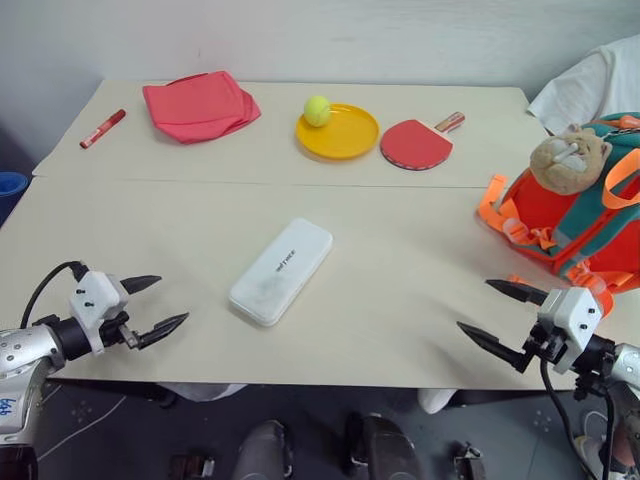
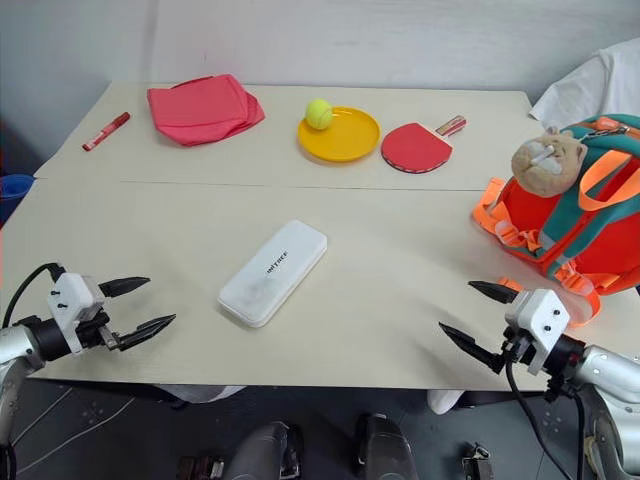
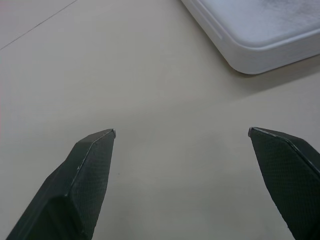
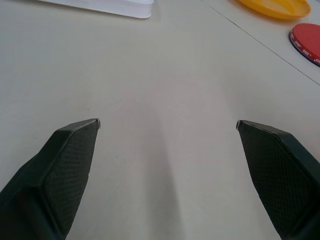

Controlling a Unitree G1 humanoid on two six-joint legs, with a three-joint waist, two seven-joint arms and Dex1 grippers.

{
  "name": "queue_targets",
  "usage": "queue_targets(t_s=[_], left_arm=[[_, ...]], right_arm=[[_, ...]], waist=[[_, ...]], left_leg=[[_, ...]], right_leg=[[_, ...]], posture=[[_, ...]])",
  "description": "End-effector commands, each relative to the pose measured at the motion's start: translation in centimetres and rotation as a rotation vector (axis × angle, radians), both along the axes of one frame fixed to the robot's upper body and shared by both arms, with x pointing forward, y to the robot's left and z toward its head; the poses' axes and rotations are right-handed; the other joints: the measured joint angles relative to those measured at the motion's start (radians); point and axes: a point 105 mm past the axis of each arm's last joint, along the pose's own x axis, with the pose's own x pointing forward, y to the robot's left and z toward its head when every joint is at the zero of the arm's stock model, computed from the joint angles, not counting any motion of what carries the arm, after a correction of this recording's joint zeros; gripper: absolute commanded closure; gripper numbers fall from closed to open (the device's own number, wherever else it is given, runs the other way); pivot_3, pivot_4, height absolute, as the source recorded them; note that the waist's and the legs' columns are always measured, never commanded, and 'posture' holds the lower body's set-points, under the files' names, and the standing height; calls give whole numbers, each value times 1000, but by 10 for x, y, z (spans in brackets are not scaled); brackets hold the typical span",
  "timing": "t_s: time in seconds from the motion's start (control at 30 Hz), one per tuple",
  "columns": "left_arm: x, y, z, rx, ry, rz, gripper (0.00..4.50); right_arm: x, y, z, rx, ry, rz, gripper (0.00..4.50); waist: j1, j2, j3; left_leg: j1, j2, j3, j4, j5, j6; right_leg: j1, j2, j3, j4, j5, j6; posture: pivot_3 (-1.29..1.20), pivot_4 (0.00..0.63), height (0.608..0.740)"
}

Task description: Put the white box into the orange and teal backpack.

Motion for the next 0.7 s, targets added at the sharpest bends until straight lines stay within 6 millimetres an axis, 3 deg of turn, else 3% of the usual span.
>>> queue_targets(t_s=[0.03, 0.2, 0.3, 0.4, 0.47, 0.6, 0.7], left_arm=[[3, -7, 10, -14, -43, -7, 20], [9, -14, 19, -104, -50, 15, 20], [13, -16, 21, -112, 3, 20, 20], [4, -31, 30, -187, 78, -55, 625], [-10, -43, 22, -136, 149, -129, 1177], [-32, -51, -2, -164, 224, -129, 2373], [-34, -59, -7, -169, 229, -153, 3342]], right_arm=[[4, 7, 7, -8, -44, 31, 0], [8, 16, 5, 29, 42, 69, 0], [31, 38, 34, 146, 17, 51, 0], [45, 74, 42, 1, 21, 183, 606], [62, 95, 48, -120, 2, 231, 1208], [106, 136, 48, -143, 32, 241, 2537], [140, 158, 50, -144, 35, 212, 3572]], waist=[[0, 0, 0], [1, 0, 0], [-2, 0, 0], [-16, 2, 1], [-20, 2, 1], [-39, 4, 2], [-37, 4, 3]], left_leg=[[0, 0, 0, 0, 0, 0], [0, 0, 0, 0, 0, 0], [0, 0, 0, 1, 0, 0], [0, 0, 1, 2, 1, 0], [0, 1, 0, 0, 2, -2], [-1, 2, 3, -1, 4, -9], [-4, 2, 4, 0, 5, -9]], right_leg=[[0, 0, 0, 0, 0, 0], [0, 0, 0, 0, 0, 0], [0, 0, 0, 1, 0, 0], [-1, 0, 1, 3, 1, -1], [-1, 0, 0, 2, 0, -2], [-4, 2, 2, 1, -1, -3], [-6, 3, 1, 3, -1, -3]], posture=[[0, 150, 740], [0, 150, 740], [0, 150, 740], [0, 150, 740], [0, 150, 740], [0, 150, 740], [0, 150, 740]])
